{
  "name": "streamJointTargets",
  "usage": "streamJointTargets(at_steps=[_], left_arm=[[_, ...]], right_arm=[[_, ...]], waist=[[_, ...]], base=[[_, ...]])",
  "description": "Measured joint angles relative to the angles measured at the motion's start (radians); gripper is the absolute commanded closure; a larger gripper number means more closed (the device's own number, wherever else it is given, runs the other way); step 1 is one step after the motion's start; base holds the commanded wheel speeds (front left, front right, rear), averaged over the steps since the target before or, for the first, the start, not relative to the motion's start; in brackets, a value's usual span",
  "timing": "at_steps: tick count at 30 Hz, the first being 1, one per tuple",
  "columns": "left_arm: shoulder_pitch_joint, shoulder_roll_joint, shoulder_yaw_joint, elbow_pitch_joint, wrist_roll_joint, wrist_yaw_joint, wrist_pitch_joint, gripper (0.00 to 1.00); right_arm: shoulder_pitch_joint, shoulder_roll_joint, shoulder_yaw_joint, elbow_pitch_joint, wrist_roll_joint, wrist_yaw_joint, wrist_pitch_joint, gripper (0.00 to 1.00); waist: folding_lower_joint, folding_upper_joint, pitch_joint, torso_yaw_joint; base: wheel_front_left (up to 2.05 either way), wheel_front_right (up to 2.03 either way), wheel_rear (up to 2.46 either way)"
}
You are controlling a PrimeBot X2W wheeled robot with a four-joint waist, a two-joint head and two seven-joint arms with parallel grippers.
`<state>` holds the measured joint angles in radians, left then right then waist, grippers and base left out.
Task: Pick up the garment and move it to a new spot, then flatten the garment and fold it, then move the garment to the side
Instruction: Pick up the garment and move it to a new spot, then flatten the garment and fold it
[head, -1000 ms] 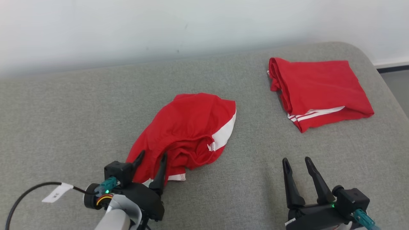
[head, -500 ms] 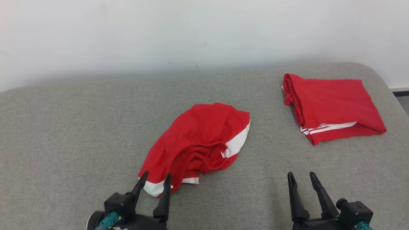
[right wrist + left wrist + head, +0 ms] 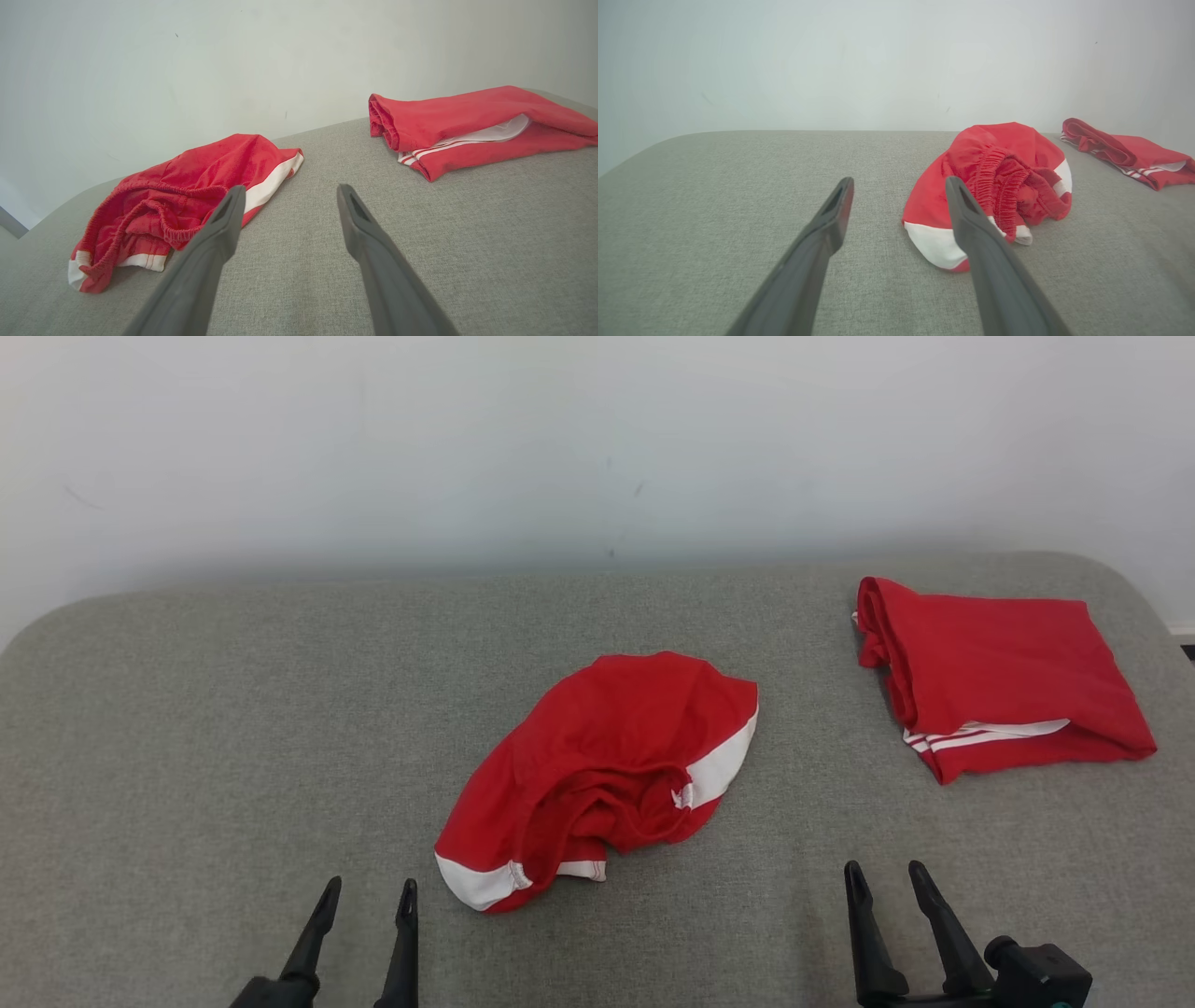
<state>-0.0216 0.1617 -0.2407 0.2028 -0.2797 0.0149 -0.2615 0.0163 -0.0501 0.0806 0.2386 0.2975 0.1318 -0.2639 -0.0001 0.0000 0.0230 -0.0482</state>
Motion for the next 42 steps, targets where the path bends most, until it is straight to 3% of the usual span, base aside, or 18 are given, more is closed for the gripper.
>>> streamJointTargets(at_steps=[3,8,17,29,42], left_arm=[[0.037,-0.002,0.046,-0.039,0.010,-0.043,-0.001,0.00],[0.087,-0.023,0.147,-0.098,0.050,-0.078,-0.001,0.00],[0.144,-0.085,0.280,-0.154,0.106,-0.109,-0.001,0.00],[0.162,-0.106,0.291,-0.124,0.162,-0.138,-0.001,0.00],[0.161,-0.108,0.318,-0.118,0.148,-0.144,-0.001,0.00]], right_arm=[[0.005,-0.001,-0.004,0.000,0.000,0.000,0.000,0.00],[0.012,0.000,-0.020,-0.007,0.000,0.000,0.000,0.00],[0.052,0.000,-0.056,-0.026,0.000,0.000,0.000,0.00],[0.077,0.000,-0.076,-0.042,-0.009,0.000,0.000,0.00],[0.086,0.000,-0.090,-0.052,-0.019,0.000,0.000,0.00]], waist=[[0.0000,0.0000,-0.007,0.008],[0.0000,0.0000,-0.016,0.024],[0.0000,0.0000,-0.026,0.049],[0.0000,0.0000,-0.032,0.041],[0.0001,0.0001,-0.037,0.035]], base=[[0.00,0.00,0.00],[0.00,0.00,0.00],[0.00,0.00,0.00],[0.00,0.00,0.00],[0.00,0.00,0.00]])
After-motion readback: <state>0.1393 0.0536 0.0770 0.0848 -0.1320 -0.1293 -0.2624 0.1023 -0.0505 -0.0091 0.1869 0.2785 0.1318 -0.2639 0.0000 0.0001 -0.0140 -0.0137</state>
